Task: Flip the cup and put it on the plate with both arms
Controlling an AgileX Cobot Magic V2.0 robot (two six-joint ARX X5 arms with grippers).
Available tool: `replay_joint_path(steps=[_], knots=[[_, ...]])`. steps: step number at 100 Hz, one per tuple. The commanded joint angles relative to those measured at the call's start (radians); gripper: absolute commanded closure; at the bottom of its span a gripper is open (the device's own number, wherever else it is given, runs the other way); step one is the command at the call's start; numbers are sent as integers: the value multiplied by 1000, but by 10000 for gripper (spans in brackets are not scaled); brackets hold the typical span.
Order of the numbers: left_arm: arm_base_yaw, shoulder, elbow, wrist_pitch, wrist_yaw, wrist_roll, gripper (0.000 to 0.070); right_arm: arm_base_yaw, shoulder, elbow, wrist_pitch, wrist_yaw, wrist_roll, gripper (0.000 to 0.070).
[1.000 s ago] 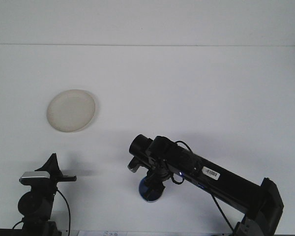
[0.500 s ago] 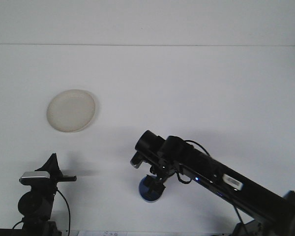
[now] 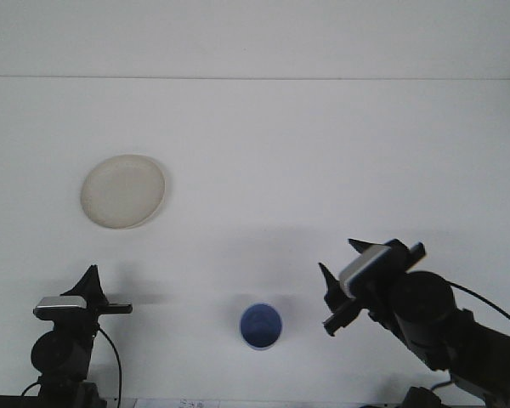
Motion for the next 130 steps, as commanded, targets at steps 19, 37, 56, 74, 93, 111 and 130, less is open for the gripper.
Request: replay_joint_path(steps=[19, 37, 56, 74, 93, 111, 130], knots=[[2, -1, -19, 12, -5, 13, 687, 12, -392, -430, 213, 135, 96, 275], [2, -1, -19, 18, -5, -15, 687, 12, -592, -586, 299, 135, 95, 275], [2, -1, -19, 31, -5, -241, 687, 12, -660, -616, 295, 134, 95, 275], [2, 0, 9, 53, 41, -413, 688, 12, -658, -616, 297, 134, 95, 275], [2, 71, 204, -6, 102, -418, 688, 12, -658, -616, 292, 134, 91, 275], [2, 300, 507, -224, 206, -295, 431, 12, -658, -616, 293, 135, 73, 275], [-20, 571, 776, -402, 388, -190, 115, 12, -658, -616, 289, 135, 72, 275]])
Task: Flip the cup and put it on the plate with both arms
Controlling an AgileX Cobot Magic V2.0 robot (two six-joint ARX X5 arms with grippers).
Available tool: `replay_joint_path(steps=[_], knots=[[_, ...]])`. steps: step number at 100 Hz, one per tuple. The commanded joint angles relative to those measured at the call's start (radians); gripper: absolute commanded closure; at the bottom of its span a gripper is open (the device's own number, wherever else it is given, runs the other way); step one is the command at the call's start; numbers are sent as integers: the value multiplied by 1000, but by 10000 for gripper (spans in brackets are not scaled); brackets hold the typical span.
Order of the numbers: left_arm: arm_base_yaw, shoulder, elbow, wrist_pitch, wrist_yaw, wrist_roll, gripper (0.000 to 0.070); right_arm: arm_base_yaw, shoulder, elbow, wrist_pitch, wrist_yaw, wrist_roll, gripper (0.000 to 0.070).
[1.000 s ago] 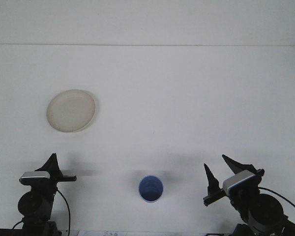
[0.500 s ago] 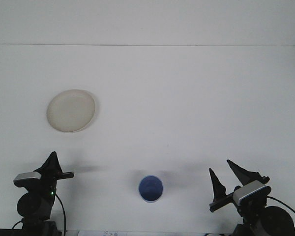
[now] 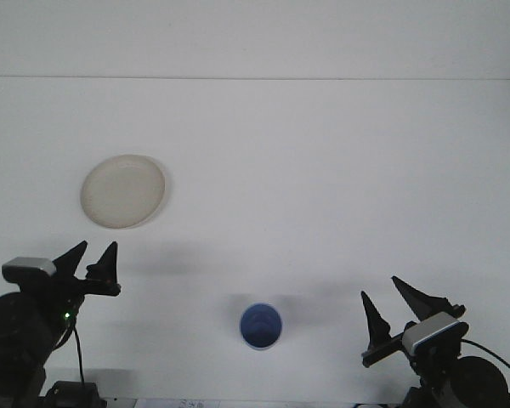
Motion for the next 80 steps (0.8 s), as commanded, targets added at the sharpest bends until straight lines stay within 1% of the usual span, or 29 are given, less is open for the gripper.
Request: replay_joint_path(steps=[1, 12, 20, 25, 36, 47, 59, 68, 80], knots=[[-17, 90, 94, -43, 77, 76, 115, 11, 2, 5, 5, 3, -5, 275], [-72, 218, 204, -130, 179, 83, 115, 11, 2, 5, 1, 3, -5, 275], [-148, 311, 271, -180, 243, 83, 115, 11, 2, 5, 0, 3, -8, 275], [-207, 362, 303, -203, 261, 83, 115, 11, 2, 5, 0, 3, -8, 275], [-359, 460, 355, -243, 261, 84, 115, 11, 2, 5, -1, 3, -8, 275], [-528, 561, 392, -261, 248, 98, 116, 11, 2, 5, -2, 3, -8, 275], [-668, 659, 415, -261, 165, 99, 116, 11, 2, 5, -2, 3, -8, 275], [-741, 734, 435, -277, 108, 106, 116, 11, 2, 5, -2, 3, -8, 275], [-799, 830, 465, -320, 63, 128, 116, 11, 2, 4, -3, 3, -8, 275]])
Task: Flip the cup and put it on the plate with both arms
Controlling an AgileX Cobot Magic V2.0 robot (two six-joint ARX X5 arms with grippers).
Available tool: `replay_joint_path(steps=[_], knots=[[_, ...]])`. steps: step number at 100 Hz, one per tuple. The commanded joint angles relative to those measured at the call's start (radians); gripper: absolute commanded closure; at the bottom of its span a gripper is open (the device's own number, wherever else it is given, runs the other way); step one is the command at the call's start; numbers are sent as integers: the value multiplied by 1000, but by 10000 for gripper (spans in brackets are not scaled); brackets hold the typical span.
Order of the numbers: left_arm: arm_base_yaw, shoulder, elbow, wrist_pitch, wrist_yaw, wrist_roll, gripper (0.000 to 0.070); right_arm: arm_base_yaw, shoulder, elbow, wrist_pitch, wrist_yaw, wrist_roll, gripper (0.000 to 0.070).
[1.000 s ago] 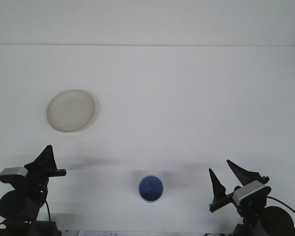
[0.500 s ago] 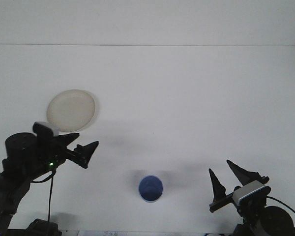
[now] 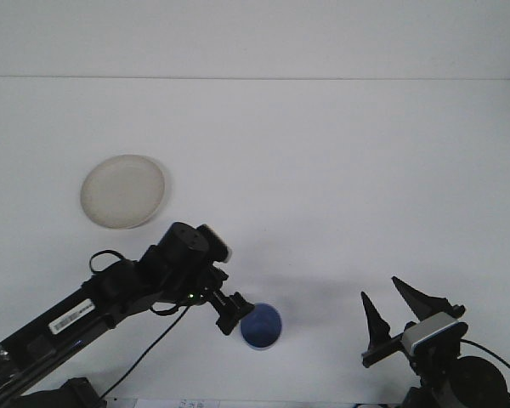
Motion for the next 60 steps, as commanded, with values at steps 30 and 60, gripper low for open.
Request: replay_joint_path(steps=[30, 60], knots=[[-88, 189, 41, -18, -70, 36, 116, 12, 2, 5, 5, 3, -5, 275], [-103, 286, 41, -16, -86, 74, 213, 11, 2, 5, 5, 3, -5, 275]])
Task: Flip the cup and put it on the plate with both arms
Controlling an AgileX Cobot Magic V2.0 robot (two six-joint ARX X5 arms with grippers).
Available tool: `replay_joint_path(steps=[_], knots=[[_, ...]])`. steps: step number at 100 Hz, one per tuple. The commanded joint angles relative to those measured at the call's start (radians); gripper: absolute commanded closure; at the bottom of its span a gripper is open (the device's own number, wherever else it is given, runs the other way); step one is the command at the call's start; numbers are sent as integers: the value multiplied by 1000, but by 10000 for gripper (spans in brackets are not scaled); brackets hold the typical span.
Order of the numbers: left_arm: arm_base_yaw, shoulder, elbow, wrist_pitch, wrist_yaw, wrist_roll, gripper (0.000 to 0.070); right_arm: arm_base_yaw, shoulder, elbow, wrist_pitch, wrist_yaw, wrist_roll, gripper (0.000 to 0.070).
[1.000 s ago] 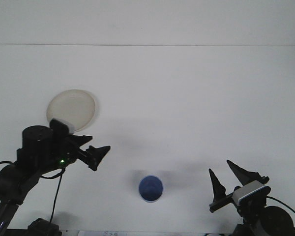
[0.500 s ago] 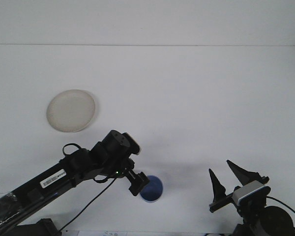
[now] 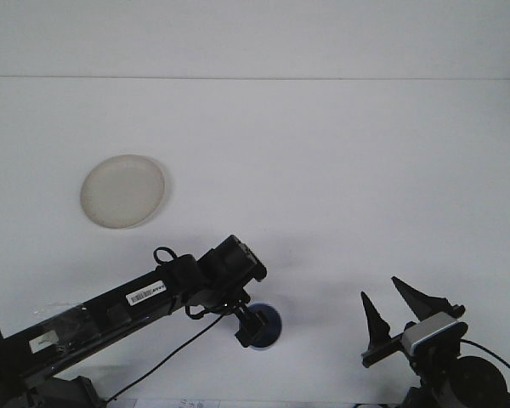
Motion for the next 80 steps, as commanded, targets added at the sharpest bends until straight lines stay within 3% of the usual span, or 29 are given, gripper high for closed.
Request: replay_joint_path(steps=[1, 27, 58, 80], knots=[[-12, 30, 23, 3, -13, 15, 229, 11, 2, 5, 5, 3, -5, 275], [-21, 36, 24, 2, -13, 18, 700, 11, 2, 5, 5, 3, -5, 276], [-14, 19, 60, -47, -23, 29, 691, 11, 2, 4, 5, 3, -5, 275], [70, -108, 159, -122, -145, 64, 692, 11, 2, 5, 4, 3, -5, 276]])
